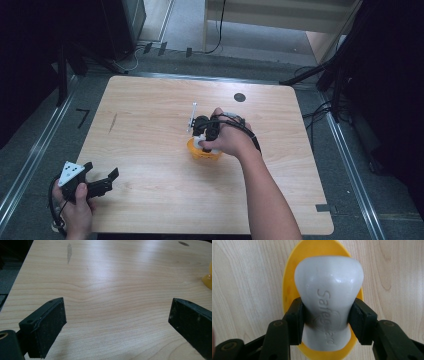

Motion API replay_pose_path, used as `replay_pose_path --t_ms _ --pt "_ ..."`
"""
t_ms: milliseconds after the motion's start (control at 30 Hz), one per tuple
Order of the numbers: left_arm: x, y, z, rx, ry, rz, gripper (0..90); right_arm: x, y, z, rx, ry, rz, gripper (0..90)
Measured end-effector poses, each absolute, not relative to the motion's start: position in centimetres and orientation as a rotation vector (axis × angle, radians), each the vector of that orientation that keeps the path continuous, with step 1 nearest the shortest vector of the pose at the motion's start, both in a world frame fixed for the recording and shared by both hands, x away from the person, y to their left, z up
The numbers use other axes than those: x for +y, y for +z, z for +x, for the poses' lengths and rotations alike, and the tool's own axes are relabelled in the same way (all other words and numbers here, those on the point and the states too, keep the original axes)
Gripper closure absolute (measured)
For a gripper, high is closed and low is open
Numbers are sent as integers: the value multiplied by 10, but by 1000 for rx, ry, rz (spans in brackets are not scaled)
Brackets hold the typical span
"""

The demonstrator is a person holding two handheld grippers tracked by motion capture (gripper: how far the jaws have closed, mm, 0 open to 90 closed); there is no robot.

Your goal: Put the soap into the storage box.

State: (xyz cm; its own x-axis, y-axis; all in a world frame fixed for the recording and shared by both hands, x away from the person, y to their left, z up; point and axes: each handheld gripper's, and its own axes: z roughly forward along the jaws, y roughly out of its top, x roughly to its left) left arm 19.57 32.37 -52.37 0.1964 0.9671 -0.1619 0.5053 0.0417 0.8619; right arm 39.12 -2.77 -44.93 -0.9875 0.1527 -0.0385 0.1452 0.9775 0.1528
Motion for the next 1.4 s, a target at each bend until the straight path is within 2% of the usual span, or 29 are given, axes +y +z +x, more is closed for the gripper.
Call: replay_pose_path --t_ms 533,633,1067,1200,1233,1400 --pt "324 -524 196 1435 657 1593 16 -31 -458 391 3102 278 195 503" --pt "324 -524 196 1435 658 1593 16 -34 -455 392 3101 317 207 439" --pt "324 -524 196 1436 658 1592 16 -54 -439 390 3073 406 277 411" --pt "324 -524 196 1434 659 1594 16 -63 -434 388 3062 427 314 357" --pt "324 -524 196 1435 661 1594 16 -69 -434 386 3048 440 334 320" --pt "323 -524 196 1433 665 1593 16 -81 -434 382 3042 484 389 296"
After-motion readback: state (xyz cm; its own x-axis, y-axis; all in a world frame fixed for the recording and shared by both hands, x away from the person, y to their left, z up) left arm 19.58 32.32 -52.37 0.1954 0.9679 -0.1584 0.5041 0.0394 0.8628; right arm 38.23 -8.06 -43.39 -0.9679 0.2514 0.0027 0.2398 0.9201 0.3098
